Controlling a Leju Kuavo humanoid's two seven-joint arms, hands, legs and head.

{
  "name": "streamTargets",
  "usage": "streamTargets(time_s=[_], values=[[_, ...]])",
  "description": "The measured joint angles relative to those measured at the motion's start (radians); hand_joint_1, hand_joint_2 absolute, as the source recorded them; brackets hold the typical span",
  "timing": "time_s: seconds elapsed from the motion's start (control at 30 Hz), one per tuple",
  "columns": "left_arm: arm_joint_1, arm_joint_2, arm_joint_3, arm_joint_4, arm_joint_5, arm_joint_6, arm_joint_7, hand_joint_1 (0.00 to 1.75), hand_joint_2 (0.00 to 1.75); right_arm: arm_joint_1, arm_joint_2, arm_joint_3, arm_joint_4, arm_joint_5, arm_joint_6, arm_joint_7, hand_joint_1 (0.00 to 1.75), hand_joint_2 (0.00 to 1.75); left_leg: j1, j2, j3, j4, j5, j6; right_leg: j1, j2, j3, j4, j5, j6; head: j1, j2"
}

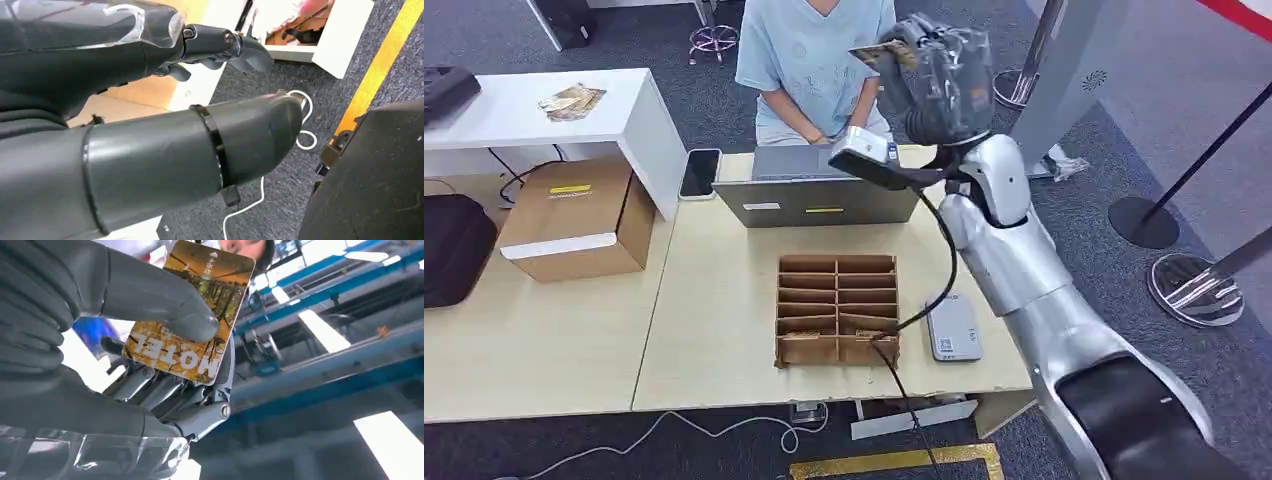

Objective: Pass the card to the sensor for recognition and then transmit it.

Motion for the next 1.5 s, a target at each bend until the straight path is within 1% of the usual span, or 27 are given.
streamTargets(time_s=[0.1,0.23,0.3,0.4,0.5,0.57,0.73,0.9,0.97,1.5], values=[[0.000,0.000,0.000,0.000,0.002,0.000,0.004,0.00,0.00,-0.064,0.029,0.032,0.092,0.086,-0.002,0.053,1.75,1.75,0.000,-0.002,-0.001,0.000,0.001,0.000,0.000,-0.003,0.000,0.000,0.000,0.000,0.000,0.000],[0.004,0.000,0.002,0.000,0.017,0.000,0.012,0.00,0.00,-0.140,0.054,0.048,0.218,0.153,0.013,0.094,1.75,1.75,0.000,-0.002,-0.002,0.000,0.001,0.000,0.000,-0.003,0.000,0.000,0.000,0.000,0.000,0.000],[0.009,0.001,0.015,0.000,0.050,0.000,0.035,0.00,0.00,-0.169,0.057,0.044,0.275,0.128,0.006,0.087,1.75,1.75,0.000,-0.002,-0.002,0.000,0.001,0.000,0.000,-0.003,0.000,0.000,0.000,0.000,0.000,0.000],[0.015,0.003,0.036,0.000,0.087,0.000,0.051,0.00,0.00,-0.207,0.058,0.025,0.344,0.099,0.014,0.075,1.75,1.75,0.000,-0.003,-0.002,0.000,0.001,0.000,0.000,-0.004,0.000,0.000,0.000,0.000,0.000,0.000],[0.023,0.004,0.063,0.000,0.104,0.000,0.061,0.00,0.00,-0.236,0.057,0.003,0.412,0.099,0.068,0.094,1.75,1.75,0.000,-0.003,-0.002,0.000,0.000,0.000,0.000,-0.003,0.000,-0.001,0.000,0.000,0.000,0.000],[0.024,0.004,0.063,0.000,0.097,0.000,0.061,0.00,0.00,-0.251,0.057,-0.002,0.448,0.107,0.099,0.107,1.75,1.75,0.000,-0.003,-0.002,0.000,0.000,0.000,0.000,-0.003,0.000,-0.001,0.000,0.000,0.000,0.000],[0.022,0.003,0.063,0.000,0.061,0.000,0.081,0.00,0.00,-0.272,0.061,-0.005,0.502,0.143,0.170,0.158,1.75,1.75,0.000,-0.002,-0.001,0.000,0.000,0.000,0.000,-0.003,0.000,0.000,0.000,0.000,0.000,0.000],[0.022,0.003,0.063,-0.001,0.040,0.000,0.050,0.00,0.00,-0.290,0.071,-0.003,0.538,0.180,0.251,0.201,1.75,1.75,0.000,-0.002,-0.001,0.000,0.000,0.000,0.000,-0.003,0.000,0.000,0.000,0.000,0.000,0.000],[0.022,0.003,0.063,-0.002,0.039,0.000,0.046,0.00,0.00,-0.301,0.076,-0.002,0.550,0.183,0.270,0.207,1.75,1.75,0.000,-0.002,-0.001,0.000,0.001,0.000,0.000,-0.003,0.000,0.000,0.000,0.000,0.000,0.000],[0.022,0.001,0.063,-0.003,0.030,0.000,0.039,0.00,0.00,-0.321,0.096,0.015,0.594,0.208,0.302,0.201,1.75,1.75,0.000,-0.002,-0.001,0.000,0.000,0.000,0.000,-0.002,-0.001,0.000,0.000,0.000,0.000,0.000]])
